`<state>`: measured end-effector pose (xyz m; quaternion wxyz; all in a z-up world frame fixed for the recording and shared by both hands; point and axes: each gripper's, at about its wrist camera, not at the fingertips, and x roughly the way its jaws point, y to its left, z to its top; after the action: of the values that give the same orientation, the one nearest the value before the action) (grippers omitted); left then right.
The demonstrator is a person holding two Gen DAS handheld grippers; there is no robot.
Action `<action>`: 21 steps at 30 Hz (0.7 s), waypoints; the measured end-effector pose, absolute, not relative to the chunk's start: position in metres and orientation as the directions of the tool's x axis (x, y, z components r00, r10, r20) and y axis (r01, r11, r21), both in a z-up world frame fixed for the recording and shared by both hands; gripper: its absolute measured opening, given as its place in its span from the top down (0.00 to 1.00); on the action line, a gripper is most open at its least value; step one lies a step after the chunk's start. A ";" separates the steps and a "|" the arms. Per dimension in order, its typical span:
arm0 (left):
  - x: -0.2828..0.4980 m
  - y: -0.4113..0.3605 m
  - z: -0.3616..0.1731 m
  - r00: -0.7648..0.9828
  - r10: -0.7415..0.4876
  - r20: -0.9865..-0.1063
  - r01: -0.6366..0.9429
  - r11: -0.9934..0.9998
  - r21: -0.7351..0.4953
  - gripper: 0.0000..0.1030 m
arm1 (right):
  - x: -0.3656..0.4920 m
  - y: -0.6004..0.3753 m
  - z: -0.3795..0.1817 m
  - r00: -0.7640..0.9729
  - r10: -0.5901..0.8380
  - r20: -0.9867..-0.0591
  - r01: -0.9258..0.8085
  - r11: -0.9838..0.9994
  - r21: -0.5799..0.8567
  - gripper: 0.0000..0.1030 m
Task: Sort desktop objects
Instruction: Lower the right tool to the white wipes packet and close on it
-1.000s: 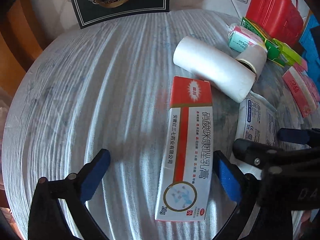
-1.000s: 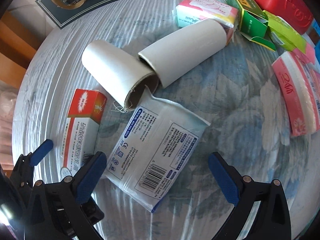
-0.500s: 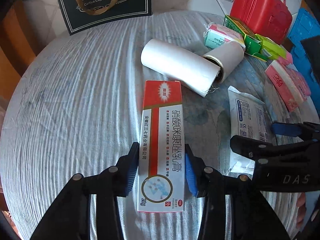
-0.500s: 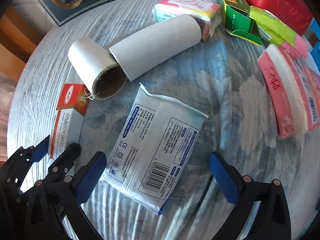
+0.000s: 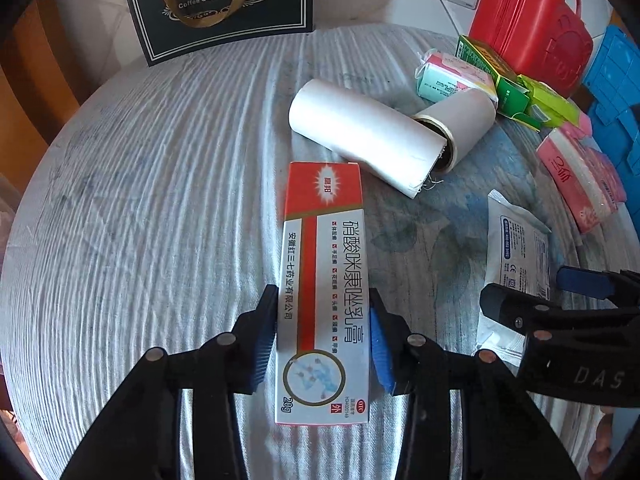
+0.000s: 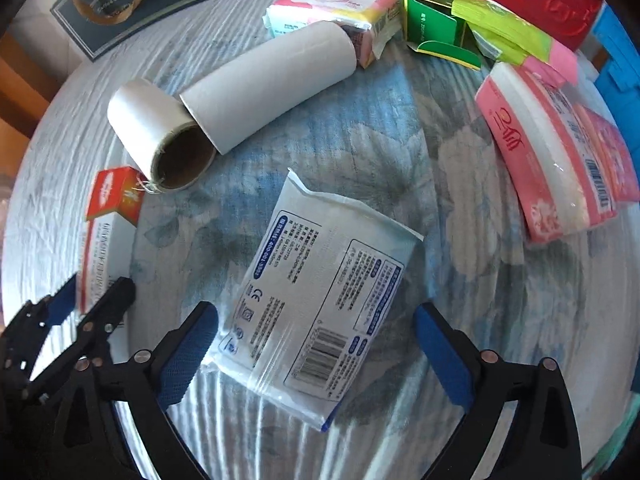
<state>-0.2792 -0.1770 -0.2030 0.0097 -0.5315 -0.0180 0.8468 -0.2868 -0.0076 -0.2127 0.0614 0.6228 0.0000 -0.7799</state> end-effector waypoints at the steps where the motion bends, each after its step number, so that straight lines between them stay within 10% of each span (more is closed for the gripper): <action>1: -0.278 -0.177 -0.203 -0.434 0.032 -0.900 0.004 -0.999 -0.038 0.60 | -0.282 -0.009 -0.210 -0.228 -0.091 -0.970 0.108 -0.992 0.067 0.09; 10: -0.259 -0.170 -0.194 -0.431 0.044 -0.901 0.024 -0.998 -0.060 0.61 | -0.266 -0.004 -0.209 -0.275 -0.155 -0.949 0.171 -0.979 0.110 0.52; 21: -0.224 -0.154 -0.164 -0.487 0.008 -0.873 0.033 -0.999 -0.028 0.61 | -0.258 -0.007 -0.165 -0.384 -0.218 -0.897 0.233 -0.963 0.134 0.58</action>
<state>-0.2238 -0.1538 -0.1639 -0.0071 -0.5065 -0.0202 0.8620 -0.2584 -0.0068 -0.1646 0.1356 0.5381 0.0072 -0.8318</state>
